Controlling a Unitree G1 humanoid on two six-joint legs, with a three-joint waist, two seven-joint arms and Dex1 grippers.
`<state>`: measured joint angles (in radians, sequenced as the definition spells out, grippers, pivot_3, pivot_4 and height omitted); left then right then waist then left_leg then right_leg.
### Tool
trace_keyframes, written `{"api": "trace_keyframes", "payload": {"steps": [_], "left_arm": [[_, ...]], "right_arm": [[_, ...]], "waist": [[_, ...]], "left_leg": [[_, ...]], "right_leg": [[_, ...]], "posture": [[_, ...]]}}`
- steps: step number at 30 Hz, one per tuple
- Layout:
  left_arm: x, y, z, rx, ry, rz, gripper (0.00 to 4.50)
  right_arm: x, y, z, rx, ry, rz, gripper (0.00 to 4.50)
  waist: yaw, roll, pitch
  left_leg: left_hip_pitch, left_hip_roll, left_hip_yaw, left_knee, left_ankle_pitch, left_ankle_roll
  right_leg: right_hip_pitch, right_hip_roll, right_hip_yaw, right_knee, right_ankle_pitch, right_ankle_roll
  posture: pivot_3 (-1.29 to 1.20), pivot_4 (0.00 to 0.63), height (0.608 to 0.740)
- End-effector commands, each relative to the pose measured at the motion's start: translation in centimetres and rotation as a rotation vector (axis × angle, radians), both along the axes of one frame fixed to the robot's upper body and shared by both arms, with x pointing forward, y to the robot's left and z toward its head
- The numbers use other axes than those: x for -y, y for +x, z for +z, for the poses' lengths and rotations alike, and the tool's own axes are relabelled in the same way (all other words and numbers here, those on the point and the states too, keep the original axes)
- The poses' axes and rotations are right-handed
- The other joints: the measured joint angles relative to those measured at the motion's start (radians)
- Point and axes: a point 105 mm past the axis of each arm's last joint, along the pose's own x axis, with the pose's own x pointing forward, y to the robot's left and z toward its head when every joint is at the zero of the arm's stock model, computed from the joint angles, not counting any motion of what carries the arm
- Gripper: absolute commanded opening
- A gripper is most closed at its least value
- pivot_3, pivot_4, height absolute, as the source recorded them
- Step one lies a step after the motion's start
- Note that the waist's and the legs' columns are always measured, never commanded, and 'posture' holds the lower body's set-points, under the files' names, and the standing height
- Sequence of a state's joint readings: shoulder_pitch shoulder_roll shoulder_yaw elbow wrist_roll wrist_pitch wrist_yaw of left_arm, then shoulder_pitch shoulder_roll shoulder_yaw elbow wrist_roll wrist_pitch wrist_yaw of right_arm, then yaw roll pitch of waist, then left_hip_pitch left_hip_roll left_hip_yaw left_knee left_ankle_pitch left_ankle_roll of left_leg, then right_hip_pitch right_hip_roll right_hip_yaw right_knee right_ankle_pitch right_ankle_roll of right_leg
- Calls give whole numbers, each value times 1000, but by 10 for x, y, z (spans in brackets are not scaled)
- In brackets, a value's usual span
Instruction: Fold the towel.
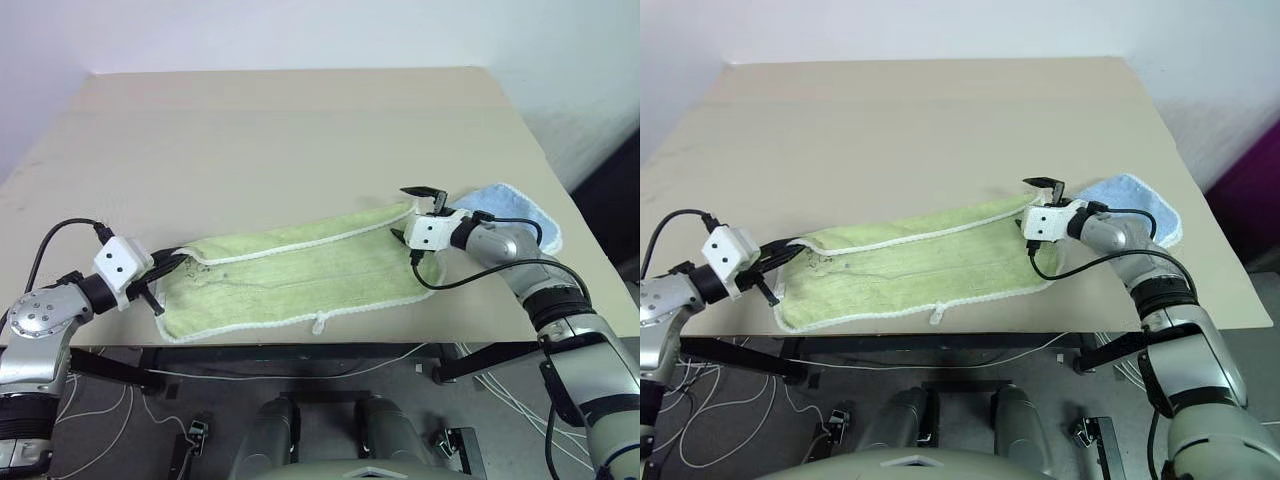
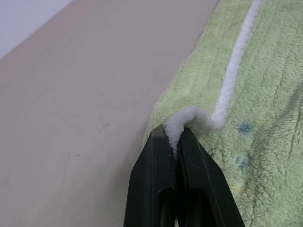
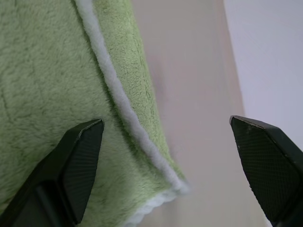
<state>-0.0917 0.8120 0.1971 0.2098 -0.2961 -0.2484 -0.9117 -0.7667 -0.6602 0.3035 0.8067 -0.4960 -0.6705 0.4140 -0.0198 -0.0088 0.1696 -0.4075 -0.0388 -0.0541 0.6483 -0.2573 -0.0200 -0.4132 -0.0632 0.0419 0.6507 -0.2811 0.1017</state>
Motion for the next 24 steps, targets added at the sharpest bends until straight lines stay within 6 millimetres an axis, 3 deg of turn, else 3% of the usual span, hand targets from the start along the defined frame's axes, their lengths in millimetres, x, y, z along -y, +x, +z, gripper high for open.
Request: {"api": "trace_keyframes", "payload": {"steps": [1,10,24], "left_arm": [[-1,-1,13,50,-5,1,0],[0,0,9,46,-6,-4,0],[3,5,8,44,-19,-17,0]], "right_arm": [[8,3,8,57,-60,-4,3262],[19,7,5,82,-133,-33,84],[28,11,10,145,-160,-68,33]], "waist": [[2,0,0],[-1,0,0],[0,0,0]], "left_leg": [[0,0,0,0,0,0],[0,0,0,0,0,0],[0,0,0,0,0,0]], "right_leg": [[0,0,0,0,0,0],[0,0,0,0,0,0],[0,0,0,0,0,0]], "posture": [[0,150,740],[0,150,740],[0,150,740]]}}
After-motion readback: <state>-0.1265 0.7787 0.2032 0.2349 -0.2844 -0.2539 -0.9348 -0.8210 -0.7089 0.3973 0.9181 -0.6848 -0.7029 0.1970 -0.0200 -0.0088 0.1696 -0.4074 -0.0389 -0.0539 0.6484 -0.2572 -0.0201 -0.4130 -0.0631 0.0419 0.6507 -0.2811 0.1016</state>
